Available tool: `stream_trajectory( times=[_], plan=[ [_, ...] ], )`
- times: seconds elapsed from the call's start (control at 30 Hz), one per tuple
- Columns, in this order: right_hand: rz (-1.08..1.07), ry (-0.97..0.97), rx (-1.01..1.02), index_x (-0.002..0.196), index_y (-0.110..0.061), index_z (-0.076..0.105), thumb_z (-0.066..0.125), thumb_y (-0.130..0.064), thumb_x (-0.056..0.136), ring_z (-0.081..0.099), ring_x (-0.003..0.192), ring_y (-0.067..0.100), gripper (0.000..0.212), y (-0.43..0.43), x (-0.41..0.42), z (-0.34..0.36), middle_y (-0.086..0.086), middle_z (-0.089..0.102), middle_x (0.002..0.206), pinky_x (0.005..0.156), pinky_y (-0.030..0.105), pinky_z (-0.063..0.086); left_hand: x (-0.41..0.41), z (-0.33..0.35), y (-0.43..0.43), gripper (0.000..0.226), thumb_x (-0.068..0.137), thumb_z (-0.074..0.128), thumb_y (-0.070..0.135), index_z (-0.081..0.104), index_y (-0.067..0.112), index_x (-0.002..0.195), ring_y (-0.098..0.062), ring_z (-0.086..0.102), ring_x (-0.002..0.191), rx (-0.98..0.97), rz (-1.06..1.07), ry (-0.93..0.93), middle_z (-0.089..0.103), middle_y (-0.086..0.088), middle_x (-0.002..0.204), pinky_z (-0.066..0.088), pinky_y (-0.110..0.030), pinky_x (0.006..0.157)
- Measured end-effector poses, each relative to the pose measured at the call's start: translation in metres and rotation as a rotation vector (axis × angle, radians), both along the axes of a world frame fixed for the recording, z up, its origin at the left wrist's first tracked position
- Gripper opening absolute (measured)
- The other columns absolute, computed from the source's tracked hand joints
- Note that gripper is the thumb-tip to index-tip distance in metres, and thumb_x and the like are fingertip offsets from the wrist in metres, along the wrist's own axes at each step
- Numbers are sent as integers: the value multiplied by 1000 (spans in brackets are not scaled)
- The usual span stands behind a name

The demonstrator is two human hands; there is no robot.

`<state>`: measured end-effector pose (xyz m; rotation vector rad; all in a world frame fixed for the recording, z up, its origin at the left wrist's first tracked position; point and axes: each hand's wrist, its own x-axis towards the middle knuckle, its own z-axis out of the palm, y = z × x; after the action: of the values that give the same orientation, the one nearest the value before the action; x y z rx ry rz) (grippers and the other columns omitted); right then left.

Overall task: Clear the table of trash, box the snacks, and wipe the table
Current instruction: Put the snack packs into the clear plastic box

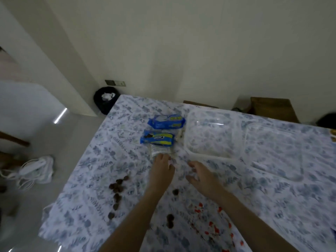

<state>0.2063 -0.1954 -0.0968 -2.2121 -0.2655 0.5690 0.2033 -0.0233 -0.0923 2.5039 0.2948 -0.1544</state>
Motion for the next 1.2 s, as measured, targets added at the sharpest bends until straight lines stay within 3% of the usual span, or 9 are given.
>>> stream_trajectory(
  times=[0.23, 0.4, 0.5, 0.6, 0.7, 0.83, 1.0, 1.13, 1.2],
  plan=[
    [141, -148, -80, 137, -12, 38, 54, -23, 92, 42, 127, 21, 49, 62, 39, -5, 7, 43, 137, 100, 29, 35, 66, -21, 88, 47, 88, 52, 8, 43, 10, 134, -31, 41, 127, 191, -95, -54, 41, -11, 141, 45, -43, 97],
    [285, -163, -235, 145, -12, 26, 49, -26, 95, 26, 138, 17, 57, 92, 61, -22, 3, 25, 153, 108, 25, 24, 94, -50, 120, 58, 91, 47, 9, 29, 14, 146, -24, 24, 144, 296, -323, 28, 27, -6, 156, 28, -47, 114],
    [307, -173, -307, 145, -11, 25, 51, -29, 94, 31, 135, 22, 60, 104, 62, -30, 6, 27, 150, 105, 31, 32, 87, -61, 126, 59, 93, 48, 18, 26, 16, 148, -28, 35, 135, 372, -338, -27, 35, -7, 149, 32, -44, 111],
    [274, -256, -407, 146, -9, 22, 54, -31, 92, 36, 130, 26, 67, 111, 60, -37, 9, 31, 147, 101, 35, 37, 76, -66, 128, 55, 89, 55, 26, 37, 19, 141, -31, 43, 118, 438, -296, -90, 45, -10, 131, 38, -42, 100],
    [244, -381, -569, 140, -12, 34, 60, -29, 87, 46, 117, 29, 61, 116, 57, -45, 12, 42, 135, 91, 35, 41, 64, -68, 132, 48, 86, 60, 27, 47, 18, 131, -30, 46, 114, 407, -264, -138, 47, -10, 124, 41, -40, 94],
    [239, -431, -679, 109, -16, 58, 80, -26, 64, 58, 95, 27, 51, 117, 49, -54, 9, 57, 108, 74, 34, 49, 47, -70, 136, 47, 87, 59, 31, 48, 20, 130, -25, 49, 113, 247, -241, -86, 50, -3, 125, 41, -37, 93],
    [240, -373, -568, 139, -10, 37, 58, -8, 85, 41, 130, 30, 57, 107, 40, -49, 11, 35, 147, 101, 39, 39, 38, -58, 129, 32, 85, 67, 30, 62, 16, 112, -21, 60, 88, -199, -13, -27, 65, -4, 101, 49, -34, 75],
    [94, -272, -318, 141, -10, 37, 50, -7, 92, 45, 126, 28, 51, 91, 24, -47, 11, 39, 145, 101, 35, 41, 36, -44, 115, 19, 88, 66, 27, 65, 16, 103, -29, 66, 90, -590, 131, 77, 68, -8, 95, 55, -42, 78],
    [-39, -209, -105, 135, -14, 44, 49, -14, 94, 52, 117, 23, 41, 79, 14, -43, 8, 51, 134, 94, 33, 46, 38, -31, 104, 9, 88, 66, 23, 68, 18, 96, -27, 67, 89, -768, 174, 95, 69, -9, 94, 57, -34, 74]
  ],
)
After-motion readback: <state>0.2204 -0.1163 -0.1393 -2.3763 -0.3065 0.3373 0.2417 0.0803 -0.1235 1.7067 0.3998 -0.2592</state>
